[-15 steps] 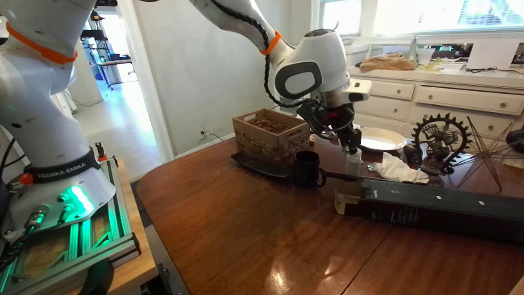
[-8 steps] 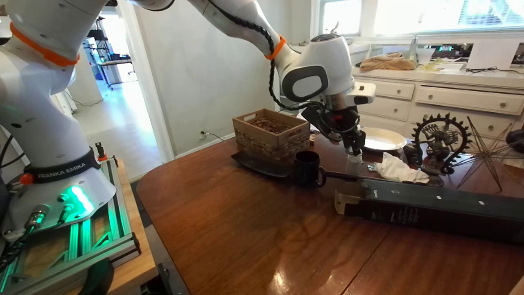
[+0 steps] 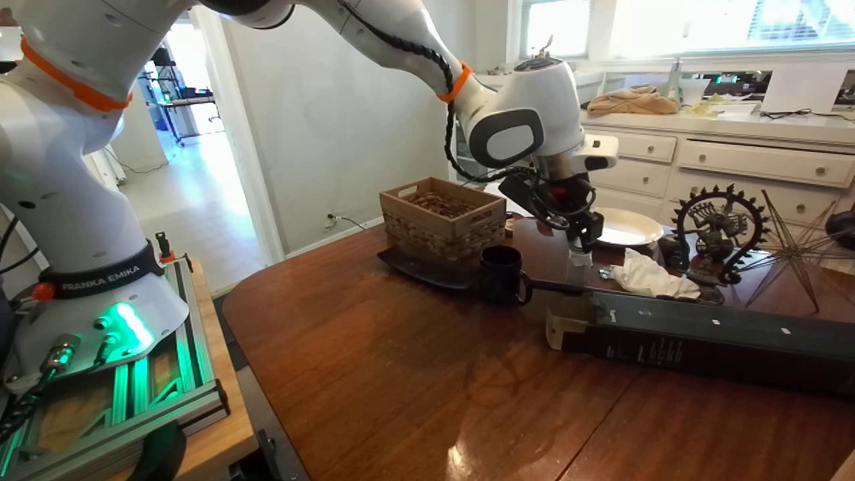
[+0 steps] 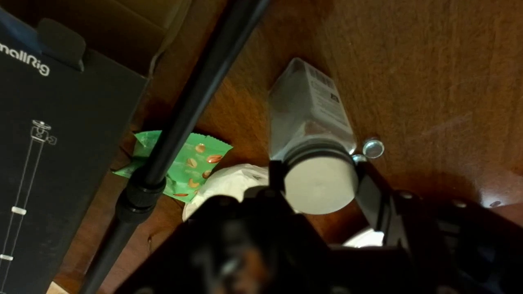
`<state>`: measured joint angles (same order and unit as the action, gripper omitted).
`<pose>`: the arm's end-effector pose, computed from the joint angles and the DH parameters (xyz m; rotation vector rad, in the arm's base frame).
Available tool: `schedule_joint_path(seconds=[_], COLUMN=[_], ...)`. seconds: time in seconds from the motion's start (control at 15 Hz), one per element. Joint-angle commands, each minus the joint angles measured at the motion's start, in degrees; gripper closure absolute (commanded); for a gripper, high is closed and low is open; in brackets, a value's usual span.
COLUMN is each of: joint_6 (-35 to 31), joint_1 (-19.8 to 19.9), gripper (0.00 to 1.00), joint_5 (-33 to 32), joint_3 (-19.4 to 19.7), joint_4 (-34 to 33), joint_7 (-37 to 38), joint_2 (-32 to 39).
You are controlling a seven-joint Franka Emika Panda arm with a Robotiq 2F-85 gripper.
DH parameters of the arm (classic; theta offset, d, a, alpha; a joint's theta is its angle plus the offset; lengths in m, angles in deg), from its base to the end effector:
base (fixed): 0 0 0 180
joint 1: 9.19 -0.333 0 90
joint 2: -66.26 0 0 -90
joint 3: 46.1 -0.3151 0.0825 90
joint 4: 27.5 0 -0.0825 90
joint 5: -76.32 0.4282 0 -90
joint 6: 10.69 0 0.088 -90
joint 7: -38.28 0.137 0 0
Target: Put the lid on top of the glass jar.
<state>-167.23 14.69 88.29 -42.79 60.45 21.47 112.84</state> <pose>0.6957 -0.3560 0.1548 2.9739 -0.4958 0.5928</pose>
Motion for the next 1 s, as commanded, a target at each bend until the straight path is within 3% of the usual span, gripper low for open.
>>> schedule_joint_path(seconds=[0.0, 0.93], joint_6=[4.01, 9.89], joint_1=[0.07, -0.73], gripper=[0.78, 0.78], joint_5=[-2.08, -4.49], joint_3=[-0.26, 0.75], joint_4=[-3.96, -9.27], joint_7=[1.73, 0.83], joint_2=[2.31, 4.49])
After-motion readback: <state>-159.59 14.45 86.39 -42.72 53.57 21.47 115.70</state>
